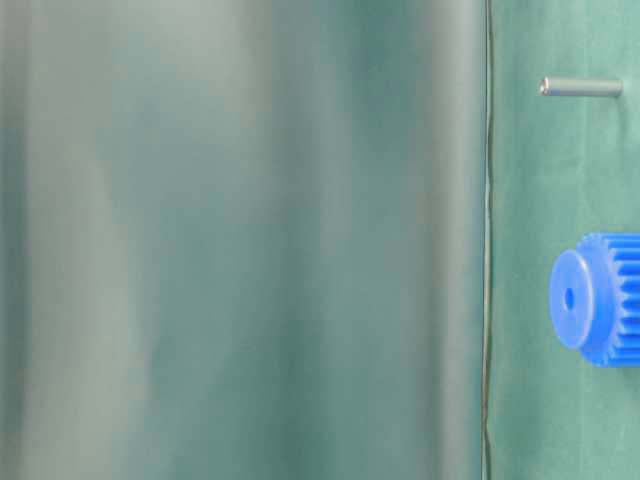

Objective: Insert the shaft placed at a random location into the center hole of the medium gear at another random location.
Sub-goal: 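Lower the open right gripper over the upright silver shaft, then close the right gripper around the silver shaft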

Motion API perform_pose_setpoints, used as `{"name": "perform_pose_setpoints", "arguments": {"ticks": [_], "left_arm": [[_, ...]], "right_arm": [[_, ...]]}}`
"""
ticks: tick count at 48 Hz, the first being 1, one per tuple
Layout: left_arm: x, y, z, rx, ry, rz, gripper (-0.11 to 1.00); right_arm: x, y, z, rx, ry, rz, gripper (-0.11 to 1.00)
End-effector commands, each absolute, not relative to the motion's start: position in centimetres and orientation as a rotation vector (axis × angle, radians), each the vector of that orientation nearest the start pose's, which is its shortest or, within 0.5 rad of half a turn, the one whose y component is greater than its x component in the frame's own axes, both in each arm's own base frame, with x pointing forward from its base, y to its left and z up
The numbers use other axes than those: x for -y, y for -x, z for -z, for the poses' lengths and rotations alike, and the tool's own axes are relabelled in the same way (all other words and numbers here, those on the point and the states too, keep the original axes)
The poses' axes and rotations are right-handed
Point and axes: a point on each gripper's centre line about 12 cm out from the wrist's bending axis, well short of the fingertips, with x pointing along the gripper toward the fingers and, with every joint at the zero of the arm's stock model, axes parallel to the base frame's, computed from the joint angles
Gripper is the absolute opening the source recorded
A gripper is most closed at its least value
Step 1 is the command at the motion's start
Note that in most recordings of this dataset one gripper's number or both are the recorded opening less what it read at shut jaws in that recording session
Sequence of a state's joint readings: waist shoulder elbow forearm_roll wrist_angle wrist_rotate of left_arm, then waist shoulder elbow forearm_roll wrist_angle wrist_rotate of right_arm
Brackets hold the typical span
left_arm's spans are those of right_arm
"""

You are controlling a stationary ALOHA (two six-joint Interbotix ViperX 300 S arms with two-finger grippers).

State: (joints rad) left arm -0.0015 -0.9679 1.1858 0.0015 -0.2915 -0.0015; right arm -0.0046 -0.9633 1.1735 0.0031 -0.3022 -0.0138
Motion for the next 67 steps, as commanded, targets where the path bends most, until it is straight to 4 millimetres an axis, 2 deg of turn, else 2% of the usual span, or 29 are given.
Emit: {"name": "perform_pose_setpoints", "arguments": {"ticks": [1,19,31,35,39,45,48,57,67], "left_arm": [[0.1,-20.0,-30.0,0.091,-0.006,0.008,0.0],[0.2,-20.0,-29.8,0.075,-0.007,0.01,0.0],[0.2,-20.0,-29.7,0.071,-0.007,0.01,0.0],[0.2,-20.0,-29.6,0.068,-0.007,0.01,0.0],[0.2,-20.0,-29.6,0.064,-0.007,0.009,0.0],[0.2,-20.1,-29.5,0.058,-0.007,0.009,0.0],[0.2,-20.1,-29.5,0.058,-0.007,0.009,0.0],[0.2,-20.0,-29.5,0.06,-0.007,0.009,0.0],[0.2,-20.1,-29.4,0.051,-0.007,0.009,0.0]], "right_arm": [[0.1,-20.2,-29.7,0.081,0.014,0.005,0.01],[0.4,-21.2,-28.9,0.017,0.014,0.018,0.01],[1.9,-22.7,-26.0,-0.105,0.007,0.081,0.01],[2.3,-23.5,-24.7,-0.151,0.003,0.098,0.11],[2.6,-24.2,-23.6,-0.182,0.004,0.106,0.32],[3.5,-25.2,-21.5,-0.23,0.007,0.134,0.7],[3.9,-25.7,-20.3,-0.252,0.01,0.148,0.84],[5.7,-27.3,-17.1,-0.311,0.008,0.197,0.82],[7.5,-28.2,-14.0,-0.368,-0.009,0.251,0.82]]}}
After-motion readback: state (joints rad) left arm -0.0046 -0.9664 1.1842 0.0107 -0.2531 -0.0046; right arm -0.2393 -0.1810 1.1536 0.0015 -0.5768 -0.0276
